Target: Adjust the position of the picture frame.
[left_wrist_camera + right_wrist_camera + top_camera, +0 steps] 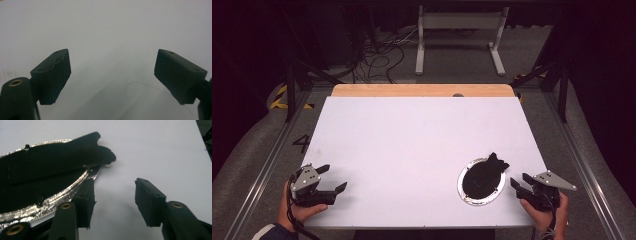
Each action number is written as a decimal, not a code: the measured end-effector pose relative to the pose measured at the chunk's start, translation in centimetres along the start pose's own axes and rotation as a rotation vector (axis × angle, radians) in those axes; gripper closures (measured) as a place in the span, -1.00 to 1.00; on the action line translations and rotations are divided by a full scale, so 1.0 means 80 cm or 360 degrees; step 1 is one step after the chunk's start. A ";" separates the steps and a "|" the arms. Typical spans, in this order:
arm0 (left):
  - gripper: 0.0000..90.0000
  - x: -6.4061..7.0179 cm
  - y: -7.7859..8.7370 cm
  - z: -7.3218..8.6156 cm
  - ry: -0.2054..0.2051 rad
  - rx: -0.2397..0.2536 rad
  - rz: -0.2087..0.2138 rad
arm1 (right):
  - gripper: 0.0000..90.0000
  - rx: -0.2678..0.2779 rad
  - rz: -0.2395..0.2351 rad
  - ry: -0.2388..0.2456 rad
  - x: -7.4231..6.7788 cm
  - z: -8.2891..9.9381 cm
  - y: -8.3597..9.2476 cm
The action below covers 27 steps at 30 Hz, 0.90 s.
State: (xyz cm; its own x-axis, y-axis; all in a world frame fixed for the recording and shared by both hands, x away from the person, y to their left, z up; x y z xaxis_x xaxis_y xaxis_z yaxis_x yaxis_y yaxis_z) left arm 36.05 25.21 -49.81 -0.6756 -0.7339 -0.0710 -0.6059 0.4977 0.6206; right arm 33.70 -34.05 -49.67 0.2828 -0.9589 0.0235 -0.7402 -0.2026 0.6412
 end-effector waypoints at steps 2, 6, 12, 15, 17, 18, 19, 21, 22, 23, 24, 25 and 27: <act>-0.52 -0.001 -0.002 0.000 0.0006 -0.0018 0.0015 | 0.25 -0.0027 -0.0018 0.0005 -0.001 0.002 0.000; -0.35 0.007 0.000 0.001 -0.0023 -0.0030 0.0052 | 0.25 -0.0062 -0.0055 -0.0041 -0.005 0.004 -0.003; -0.06 0.009 0.006 0.003 -0.0043 -0.0013 0.0071 | 0.32 -0.0096 -0.0057 0.0007 -0.010 0.003 -0.006; 0.42 0.012 0.009 0.003 -0.0079 -0.0025 0.0086 | 0.42 -0.0114 -0.0095 0.0051 -0.017 0.003 -0.006; 0.61 0.015 0.008 0.003 -0.0083 -0.0029 0.0096 | 0.46 -0.0123 -0.0111 0.0059 -0.019 0.004 -0.005; 0.68 0.018 0.006 0.002 -0.0121 -0.0051 0.0117 | 0.59 -0.0133 -0.0143 0.0104 -0.025 0.004 -0.004; 0.72 0.020 0.005 0.002 -0.0133 -0.0059 0.0117 | 0.62 -0.0136 -0.0153 0.0120 -0.026 0.004 -0.004; 0.80 0.022 0.004 0.002 -0.0150 -0.0070 0.0136 | 0.64 -0.0144 -0.0183 0.0130 -0.031 0.004 -0.005; 0.84 0.024 0.004 0.002 -0.0151 -0.0070 0.0157 | 0.65 -0.0150 -0.0189 0.0144 -0.034 0.004 -0.005; 0.87 0.025 0.004 0.002 -0.0146 -0.0070 0.0173 | 0.67 -0.0154 -0.0195 0.0150 -0.036 0.004 -0.005; 0.91 0.026 0.003 0.002 -0.0145 -0.0068 0.0192 | 0.71 -0.0156 -0.0192 0.0162 -0.037 0.004 -0.005; 0.95 0.027 0.003 0.002 -0.0143 -0.0069 0.0202 | 0.74 -0.0161 -0.0189 0.0178 -0.038 0.004 -0.005; 0.99 0.028 0.003 0.001 -0.0147 -0.0067 0.0203 | 0.81 -0.0159 -0.0198 0.0178 -0.040 0.004 -0.005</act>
State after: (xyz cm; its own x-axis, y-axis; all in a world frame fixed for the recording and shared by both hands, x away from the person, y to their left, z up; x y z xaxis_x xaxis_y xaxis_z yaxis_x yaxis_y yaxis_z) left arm 34.35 23.70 -49.92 -0.7828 -0.6193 -0.0599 -0.4959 0.5628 0.6613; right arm 32.88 -30.99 -50.25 0.4386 -0.8984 0.0205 -0.6324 -0.2924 0.7173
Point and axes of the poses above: each handheld gripper's, and its own axes: y roughly backward along the jaws, z roughly out of its underside, x roughly to its right, the point moved 7 cm from there along -y, roughly forward along the jaws, and after that the axes turned 4 degrees about -x, right-handed, at the moved point
